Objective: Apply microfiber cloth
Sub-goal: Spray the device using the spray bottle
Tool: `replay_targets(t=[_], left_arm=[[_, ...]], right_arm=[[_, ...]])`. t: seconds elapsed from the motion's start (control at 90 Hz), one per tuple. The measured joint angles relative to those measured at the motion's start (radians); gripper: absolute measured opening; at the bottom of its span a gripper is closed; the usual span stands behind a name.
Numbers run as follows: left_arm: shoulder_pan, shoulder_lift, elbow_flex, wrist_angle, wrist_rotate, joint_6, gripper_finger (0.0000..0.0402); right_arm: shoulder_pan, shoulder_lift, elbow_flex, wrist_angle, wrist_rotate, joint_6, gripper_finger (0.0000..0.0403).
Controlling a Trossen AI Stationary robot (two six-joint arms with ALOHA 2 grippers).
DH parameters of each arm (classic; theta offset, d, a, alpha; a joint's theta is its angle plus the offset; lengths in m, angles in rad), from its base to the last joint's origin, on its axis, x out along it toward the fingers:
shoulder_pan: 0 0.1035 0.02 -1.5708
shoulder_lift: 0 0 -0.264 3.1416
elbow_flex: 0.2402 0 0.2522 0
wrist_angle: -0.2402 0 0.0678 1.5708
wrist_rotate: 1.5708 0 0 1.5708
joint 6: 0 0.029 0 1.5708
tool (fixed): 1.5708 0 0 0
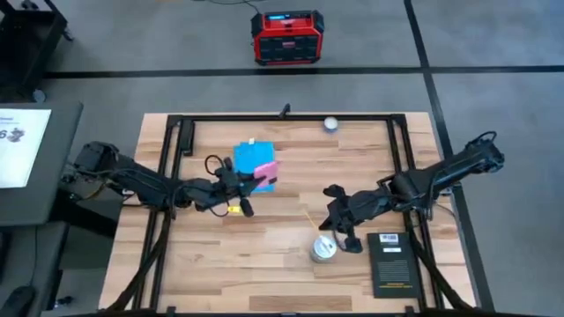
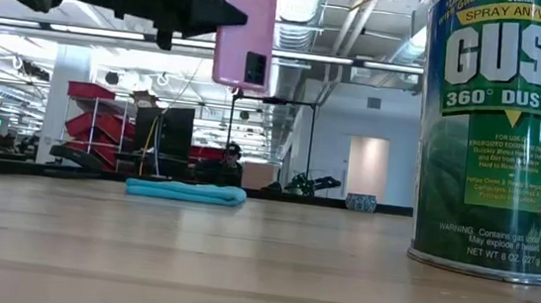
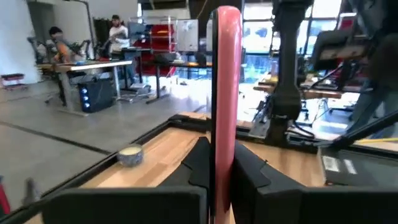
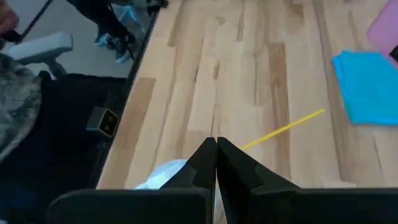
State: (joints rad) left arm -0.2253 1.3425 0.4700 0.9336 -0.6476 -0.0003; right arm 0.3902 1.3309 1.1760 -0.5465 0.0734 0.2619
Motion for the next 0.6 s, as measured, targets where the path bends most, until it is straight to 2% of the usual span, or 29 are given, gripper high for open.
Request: replay_targets(t=[0.433, 0.6], left_arm=[[0.003, 0.102, 0.022, 0.091, 0.000, -0.039, 0.0004], [0.003, 0.153, 0.066, 0.073, 0.000, -0.040, 0.0004]], right_arm=[[0.002, 0.023, 0.076, -0.094, -0.018, 0.024, 0.0000], [0.006, 0.024, 0.076, -0.105, -0.019, 0.048, 0.0000]])
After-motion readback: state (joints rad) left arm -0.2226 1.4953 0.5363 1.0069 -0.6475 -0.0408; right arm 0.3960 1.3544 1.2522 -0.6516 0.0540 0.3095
